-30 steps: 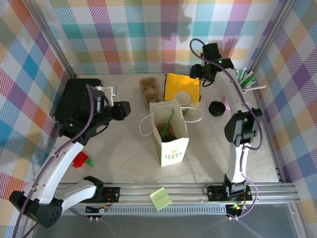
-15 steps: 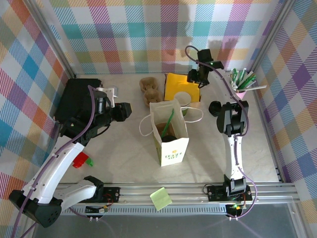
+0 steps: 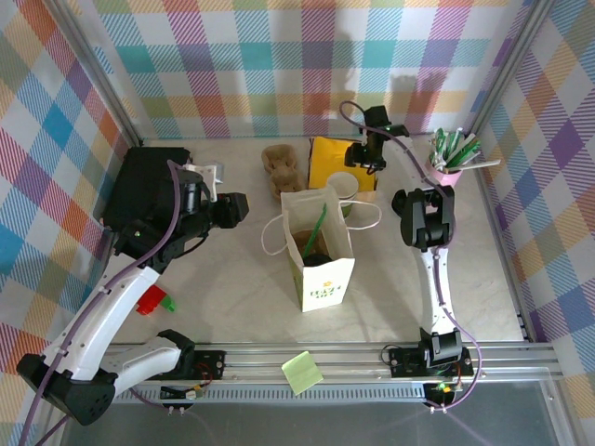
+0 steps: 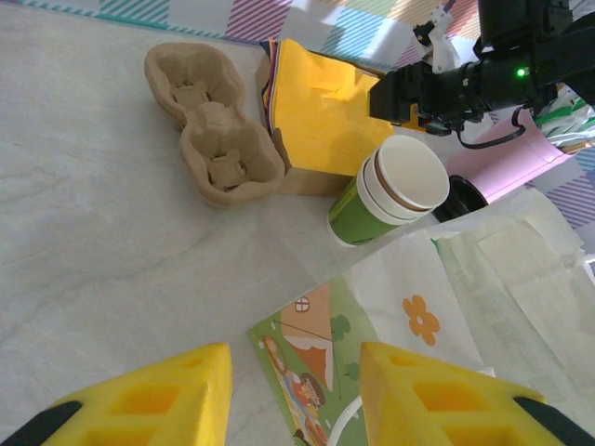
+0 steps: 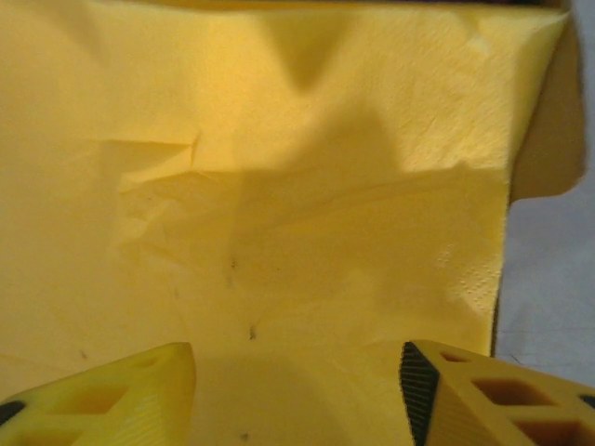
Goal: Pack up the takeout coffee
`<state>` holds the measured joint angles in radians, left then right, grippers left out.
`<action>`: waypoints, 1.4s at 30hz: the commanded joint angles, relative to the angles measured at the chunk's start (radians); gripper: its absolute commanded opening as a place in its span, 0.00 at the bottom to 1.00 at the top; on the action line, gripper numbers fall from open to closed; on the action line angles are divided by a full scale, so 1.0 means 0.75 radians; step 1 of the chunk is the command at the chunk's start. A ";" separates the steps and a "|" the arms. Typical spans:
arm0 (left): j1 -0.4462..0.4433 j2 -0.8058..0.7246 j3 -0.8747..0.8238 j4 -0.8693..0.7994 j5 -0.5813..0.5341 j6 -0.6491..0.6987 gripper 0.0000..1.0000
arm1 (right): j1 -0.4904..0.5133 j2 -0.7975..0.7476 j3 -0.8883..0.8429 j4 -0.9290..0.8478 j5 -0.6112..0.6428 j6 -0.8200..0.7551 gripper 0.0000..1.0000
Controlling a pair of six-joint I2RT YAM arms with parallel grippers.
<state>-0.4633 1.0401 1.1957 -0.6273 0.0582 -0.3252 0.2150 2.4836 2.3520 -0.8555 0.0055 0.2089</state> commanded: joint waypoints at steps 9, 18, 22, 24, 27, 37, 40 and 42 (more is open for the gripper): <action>-0.016 0.036 0.044 -0.019 -0.018 -0.025 0.40 | -0.007 0.104 0.051 0.018 -0.022 -0.084 0.72; -0.016 0.048 0.068 -0.054 -0.046 -0.026 0.40 | -0.009 0.131 0.047 0.037 -0.009 -0.072 0.52; -0.016 0.043 0.075 -0.074 -0.063 -0.025 0.40 | -0.009 0.132 0.048 0.054 -0.029 -0.060 0.40; -0.016 0.036 0.070 -0.075 -0.061 -0.026 0.40 | -0.009 0.125 0.053 0.060 -0.036 -0.054 0.34; -0.016 0.025 0.066 -0.081 -0.065 -0.023 0.40 | -0.009 0.115 0.056 0.069 -0.044 -0.052 0.28; -0.016 0.015 0.077 -0.102 -0.084 -0.002 0.40 | -0.008 0.036 0.073 0.083 -0.060 -0.048 0.11; -0.016 0.018 0.076 -0.102 -0.084 0.001 0.40 | -0.007 0.008 0.063 0.098 -0.081 -0.050 0.14; -0.016 0.019 0.074 -0.102 -0.085 0.003 0.40 | -0.006 0.010 0.066 0.109 -0.095 -0.063 0.34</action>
<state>-0.4644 1.0702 1.2240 -0.6827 0.0055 -0.3286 0.2096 2.5462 2.3653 -0.7998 -0.0288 0.1761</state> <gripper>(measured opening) 0.405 0.252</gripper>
